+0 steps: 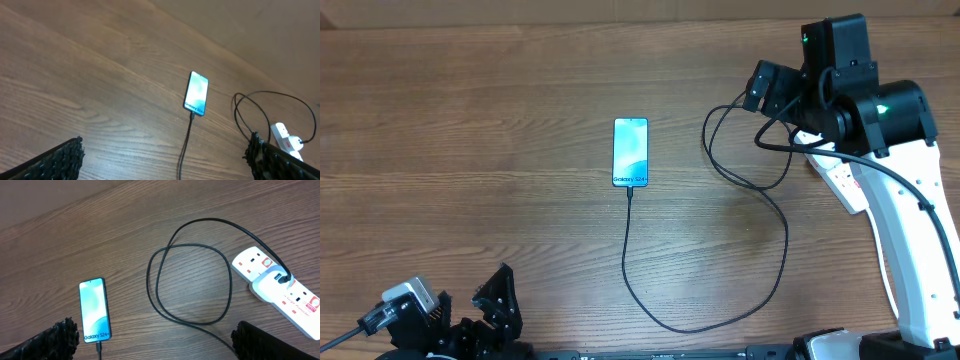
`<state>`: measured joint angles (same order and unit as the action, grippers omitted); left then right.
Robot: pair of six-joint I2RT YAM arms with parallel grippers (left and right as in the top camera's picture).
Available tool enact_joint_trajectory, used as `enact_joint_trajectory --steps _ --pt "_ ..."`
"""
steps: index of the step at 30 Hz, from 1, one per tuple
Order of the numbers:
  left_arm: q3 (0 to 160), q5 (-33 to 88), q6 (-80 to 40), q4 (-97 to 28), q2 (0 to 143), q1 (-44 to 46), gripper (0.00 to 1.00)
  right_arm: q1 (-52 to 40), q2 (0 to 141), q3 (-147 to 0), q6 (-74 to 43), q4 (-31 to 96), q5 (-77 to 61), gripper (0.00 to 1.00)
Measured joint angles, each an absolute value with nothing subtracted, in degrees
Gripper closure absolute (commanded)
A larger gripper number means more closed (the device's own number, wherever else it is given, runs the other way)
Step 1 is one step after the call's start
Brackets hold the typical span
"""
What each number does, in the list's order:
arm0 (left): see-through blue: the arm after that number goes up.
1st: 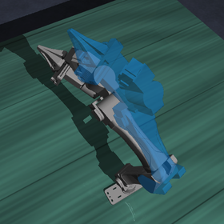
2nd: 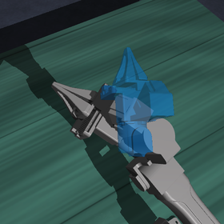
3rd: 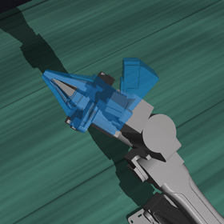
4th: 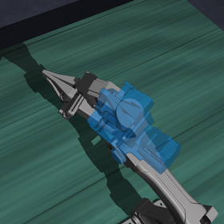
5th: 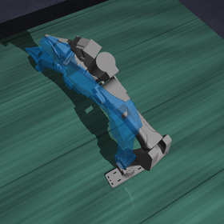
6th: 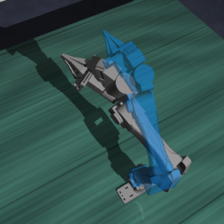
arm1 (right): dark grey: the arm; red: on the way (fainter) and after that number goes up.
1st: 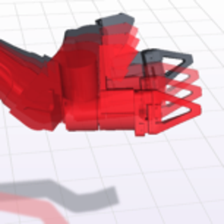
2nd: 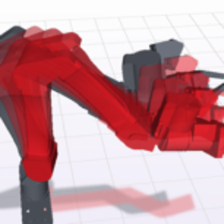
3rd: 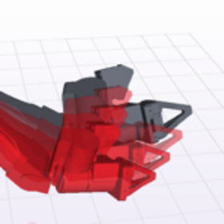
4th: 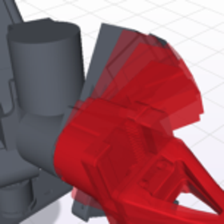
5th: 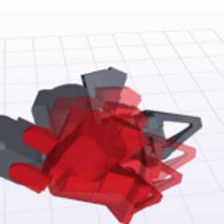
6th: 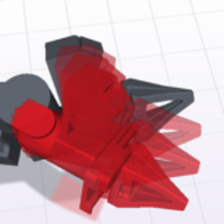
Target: Plug charger to phone and switch on socket
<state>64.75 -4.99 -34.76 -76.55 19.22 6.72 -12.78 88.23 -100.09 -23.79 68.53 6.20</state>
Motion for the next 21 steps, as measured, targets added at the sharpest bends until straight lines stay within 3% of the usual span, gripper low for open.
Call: enact_joint_trajectory --steps 21 --pt "64.6 -5.0 -37.2 -81.3 19.2 6.7 0.01 -12.8 88.2 -100.1 -23.8 68.5 6.2 0.0"
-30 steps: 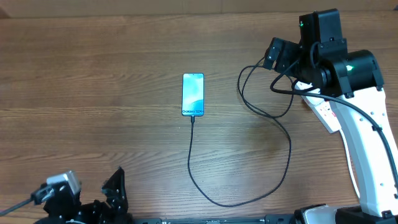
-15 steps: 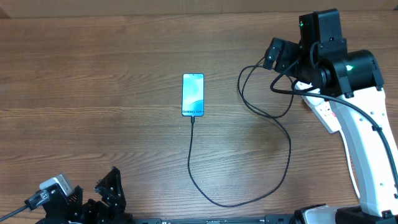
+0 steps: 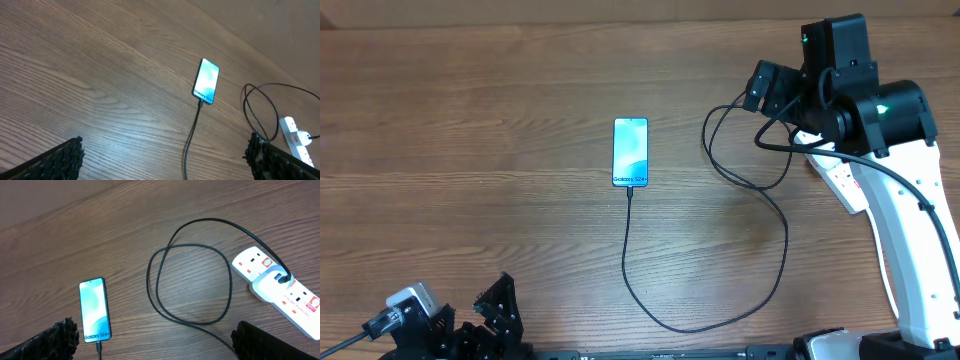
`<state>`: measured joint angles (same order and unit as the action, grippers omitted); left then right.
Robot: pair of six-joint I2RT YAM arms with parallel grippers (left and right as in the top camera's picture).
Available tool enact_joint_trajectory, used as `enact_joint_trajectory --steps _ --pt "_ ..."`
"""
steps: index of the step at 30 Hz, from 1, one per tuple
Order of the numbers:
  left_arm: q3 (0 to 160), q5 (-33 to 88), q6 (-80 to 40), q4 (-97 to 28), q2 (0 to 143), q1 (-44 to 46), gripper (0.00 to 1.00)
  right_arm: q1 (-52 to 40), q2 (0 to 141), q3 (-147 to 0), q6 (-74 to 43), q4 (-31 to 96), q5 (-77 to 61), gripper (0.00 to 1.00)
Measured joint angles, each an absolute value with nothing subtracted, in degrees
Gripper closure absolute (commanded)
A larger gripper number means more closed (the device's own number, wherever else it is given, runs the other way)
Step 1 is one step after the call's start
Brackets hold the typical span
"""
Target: Plug charger to phone and switch on socket
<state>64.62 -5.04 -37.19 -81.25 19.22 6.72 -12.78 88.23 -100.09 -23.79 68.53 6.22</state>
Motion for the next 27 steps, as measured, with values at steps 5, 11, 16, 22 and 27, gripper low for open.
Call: enact_joint_trajectory --steps 5,11,16,22,27 --pt "64.6 -5.0 -37.2 -81.3 19.2 6.7 0.01 -12.8 88.2 -100.1 -23.8 69.0 6.2 0.0" --pt "64.6 -5.0 -37.2 -81.3 19.2 6.7 0.0 -12.8 88.2 -100.1 -23.5 69.5 6.2 0.0" --pt "64.5 -5.0 -37.2 -81.3 19.2 6.7 0.01 -12.8 88.2 -99.2 -20.1 68.0 6.4 0.0" --pt "64.5 -5.0 -37.2 -81.3 19.2 6.7 0.0 -12.4 87.4 -92.0 -16.4 60.3 6.4 0.0" --pt "64.4 -5.1 -37.2 -81.3 19.2 6.7 0.01 -9.7 81.8 -82.8 -15.7 54.8 6.2 0.0"
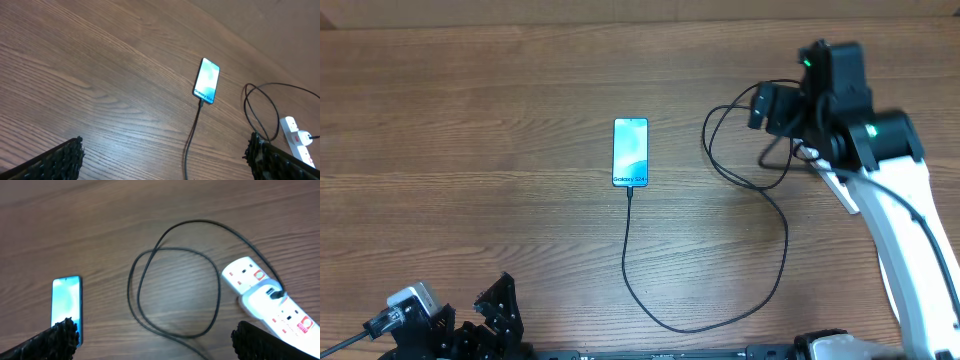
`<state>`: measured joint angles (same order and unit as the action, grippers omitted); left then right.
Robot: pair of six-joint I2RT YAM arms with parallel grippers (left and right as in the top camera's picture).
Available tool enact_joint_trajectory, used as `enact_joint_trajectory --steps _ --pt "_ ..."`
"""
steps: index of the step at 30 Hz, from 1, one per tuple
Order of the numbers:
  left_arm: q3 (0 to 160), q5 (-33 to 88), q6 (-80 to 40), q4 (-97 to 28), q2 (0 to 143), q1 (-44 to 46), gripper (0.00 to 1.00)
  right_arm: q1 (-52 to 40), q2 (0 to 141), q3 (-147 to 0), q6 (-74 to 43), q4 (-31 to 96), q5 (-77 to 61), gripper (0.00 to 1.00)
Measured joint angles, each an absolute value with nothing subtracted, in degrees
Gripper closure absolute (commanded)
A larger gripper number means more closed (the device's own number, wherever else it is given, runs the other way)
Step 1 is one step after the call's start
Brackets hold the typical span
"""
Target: Plug charger to phone and switch on socket
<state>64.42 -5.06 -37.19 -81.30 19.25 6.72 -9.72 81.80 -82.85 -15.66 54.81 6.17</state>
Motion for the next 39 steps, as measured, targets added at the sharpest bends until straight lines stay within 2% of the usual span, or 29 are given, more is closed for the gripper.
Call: enact_joint_trajectory --steps 8,20,27,39 --pt "64.2 -5.2 -37.2 -81.4 19.2 6.7 0.0 -6.0 62.0 -61.6 -15.0 40.9 6.0 0.0" --pt "64.1 -5.2 -37.2 -81.4 19.2 6.7 0.0 -5.7 26.2 -27.4 -12.1 20.8 5.7 0.0" --pt "64.1 -5.2 -37.2 -81.4 19.2 6.7 0.0 -5.7 13.1 -18.1 -11.9 17.3 5.3 0.0" --pt "64.1 -5.2 -37.2 -81.4 19.2 6.7 0.01 -5.7 5.5 -10.5 -11.8 12.5 5.1 0.0"
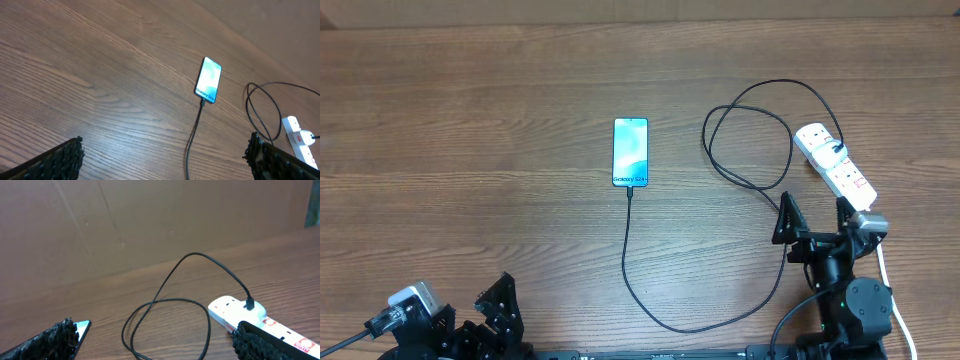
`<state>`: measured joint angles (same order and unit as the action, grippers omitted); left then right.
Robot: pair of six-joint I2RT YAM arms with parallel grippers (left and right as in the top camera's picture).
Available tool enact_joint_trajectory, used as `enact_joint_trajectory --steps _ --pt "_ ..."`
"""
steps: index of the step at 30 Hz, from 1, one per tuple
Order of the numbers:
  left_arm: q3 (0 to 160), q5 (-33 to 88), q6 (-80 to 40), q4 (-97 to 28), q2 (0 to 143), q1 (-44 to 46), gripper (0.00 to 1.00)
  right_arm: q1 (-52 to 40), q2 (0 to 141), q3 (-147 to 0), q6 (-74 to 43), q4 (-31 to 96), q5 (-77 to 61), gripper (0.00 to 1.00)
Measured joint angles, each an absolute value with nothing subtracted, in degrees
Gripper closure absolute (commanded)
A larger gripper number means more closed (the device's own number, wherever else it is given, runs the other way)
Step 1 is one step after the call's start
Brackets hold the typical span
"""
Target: Plug charger to phone and switch on socket
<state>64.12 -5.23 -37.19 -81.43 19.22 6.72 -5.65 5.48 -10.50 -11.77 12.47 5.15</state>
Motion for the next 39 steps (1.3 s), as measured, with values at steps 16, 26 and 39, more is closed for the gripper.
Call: enact_joint_trajectory --steps 16,26,39 --pt "64.1 -5.2 -37.2 -81.4 19.2 6.7 0.01 -5.7 0.7 -1.1 -10.9 2.5 4.2 0.0" --pt "64.1 -5.2 -37.2 -81.4 19.2 6.7 0.0 -5.7 0.7 -1.1 -5.2 4.9 2.3 0.0" --pt "64.1 -5.2 -37.2 -81.4 19.2 6.7 0.0 -5.7 0.7 -1.1 3.2 5.1 1.7 0.0"
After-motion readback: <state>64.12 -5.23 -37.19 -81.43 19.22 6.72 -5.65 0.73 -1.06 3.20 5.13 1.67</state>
